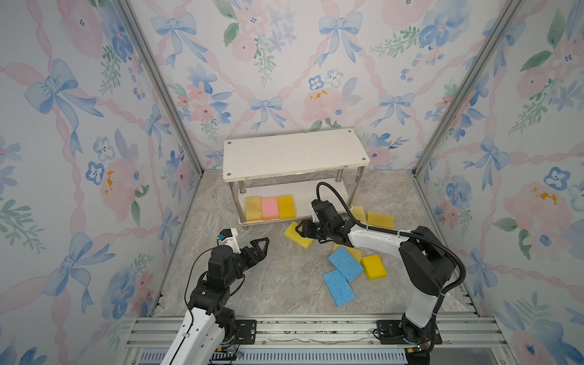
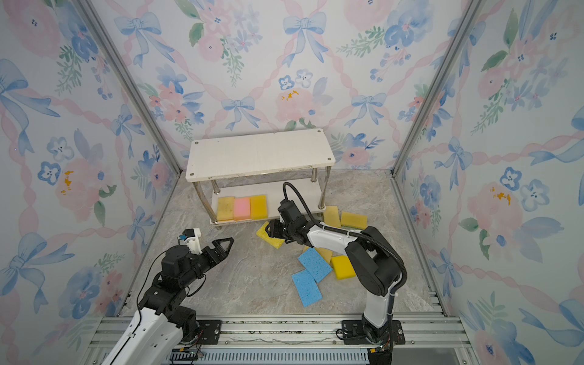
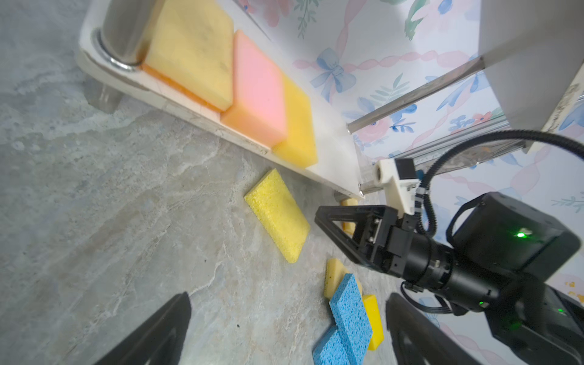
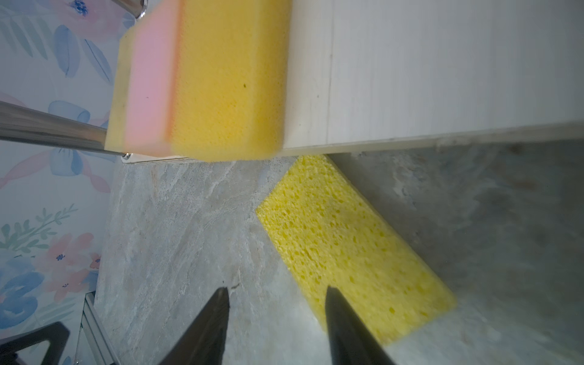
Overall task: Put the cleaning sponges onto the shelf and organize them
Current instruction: 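Open the right gripper and push the yellow sponge against the pink one, then grasp the floor's yellow cellulose sponge with the right gripper while the left advances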
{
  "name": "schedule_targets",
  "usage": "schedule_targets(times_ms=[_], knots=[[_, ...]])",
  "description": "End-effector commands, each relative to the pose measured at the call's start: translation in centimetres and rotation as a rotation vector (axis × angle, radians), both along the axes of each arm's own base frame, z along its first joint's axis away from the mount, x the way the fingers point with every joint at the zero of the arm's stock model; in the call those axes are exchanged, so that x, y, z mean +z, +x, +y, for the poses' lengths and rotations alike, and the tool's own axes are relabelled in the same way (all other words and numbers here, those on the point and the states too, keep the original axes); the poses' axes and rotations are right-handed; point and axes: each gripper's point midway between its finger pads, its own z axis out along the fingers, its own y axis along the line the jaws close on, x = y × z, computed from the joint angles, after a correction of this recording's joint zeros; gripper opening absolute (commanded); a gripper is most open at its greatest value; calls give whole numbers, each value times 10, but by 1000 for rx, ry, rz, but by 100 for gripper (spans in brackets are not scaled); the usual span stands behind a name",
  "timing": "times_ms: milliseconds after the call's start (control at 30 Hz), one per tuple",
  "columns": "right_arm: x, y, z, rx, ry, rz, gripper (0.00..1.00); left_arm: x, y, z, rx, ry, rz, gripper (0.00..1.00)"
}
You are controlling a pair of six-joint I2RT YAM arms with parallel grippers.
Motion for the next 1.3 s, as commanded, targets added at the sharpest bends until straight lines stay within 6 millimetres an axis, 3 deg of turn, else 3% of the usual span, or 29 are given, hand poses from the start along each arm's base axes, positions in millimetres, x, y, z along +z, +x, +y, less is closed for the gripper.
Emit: schedule_targets(times_ms=[0,267,633,1000,1267], knots=[[-14,-2,-21,70,-118,4,56,-4,-1,-15,-33,-134,15,98],[-26,15,-35,80,-139,-1,59,-24,2,-35,-72,-144,73,98],[-49,28,-27,140,-126,41,61,-34,7,-42,-87,-162,97,98],[-52,-8,-9,244,-71,78,58,-39,16,-42,-89,-106,101,98],[-73,-27,-6,277,-172,108,56,-40,15,-44,-107,-103,103,98]])
